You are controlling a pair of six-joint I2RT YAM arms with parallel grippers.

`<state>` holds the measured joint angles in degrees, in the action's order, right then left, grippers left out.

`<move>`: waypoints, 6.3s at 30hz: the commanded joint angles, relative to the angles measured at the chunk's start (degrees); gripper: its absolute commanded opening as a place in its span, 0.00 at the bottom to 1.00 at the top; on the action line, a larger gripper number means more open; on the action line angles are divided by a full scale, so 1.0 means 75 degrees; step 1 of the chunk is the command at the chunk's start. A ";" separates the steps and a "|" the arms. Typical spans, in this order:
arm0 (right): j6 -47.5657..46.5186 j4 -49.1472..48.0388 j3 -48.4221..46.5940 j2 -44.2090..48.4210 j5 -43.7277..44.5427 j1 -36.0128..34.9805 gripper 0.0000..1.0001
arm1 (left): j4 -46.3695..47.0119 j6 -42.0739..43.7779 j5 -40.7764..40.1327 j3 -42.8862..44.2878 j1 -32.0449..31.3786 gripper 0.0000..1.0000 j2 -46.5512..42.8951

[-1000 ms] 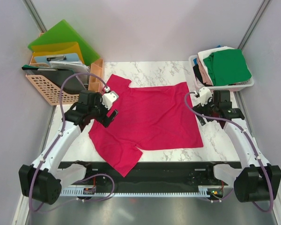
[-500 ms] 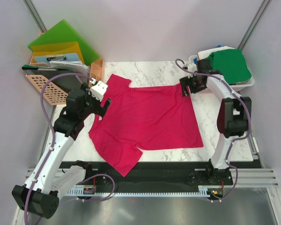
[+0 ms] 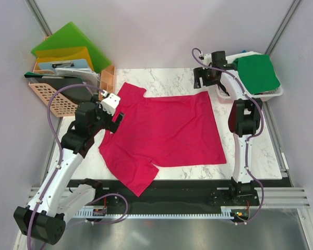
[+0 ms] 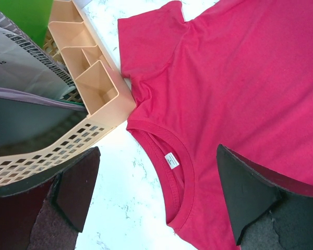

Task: Fold and stack the t-shirts
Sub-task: Flatten out the tshirt

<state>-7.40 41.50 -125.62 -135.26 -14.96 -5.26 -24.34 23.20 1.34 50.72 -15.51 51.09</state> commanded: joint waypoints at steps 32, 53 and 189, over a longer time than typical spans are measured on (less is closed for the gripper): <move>0.0200 -0.3564 0.5722 0.2532 0.3460 0.0021 0.84 | -0.0083 0.0152 0.0020 -0.0505 -0.0007 0.98 -0.0320; 0.1059 -0.4640 0.6529 0.2622 0.3330 -0.0072 0.76 | -0.0224 0.0411 -0.0318 -0.0751 -0.0018 1.00 -0.0405; -0.1147 -0.1700 0.9566 0.8602 0.0800 0.1052 0.89 | -0.2192 -0.0879 0.2700 0.9151 0.0533 1.00 1.0426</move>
<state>-16.05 31.48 -54.37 -70.89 -8.75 2.74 -39.35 15.73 11.57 117.64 -11.40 131.57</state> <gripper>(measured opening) 0.895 0.995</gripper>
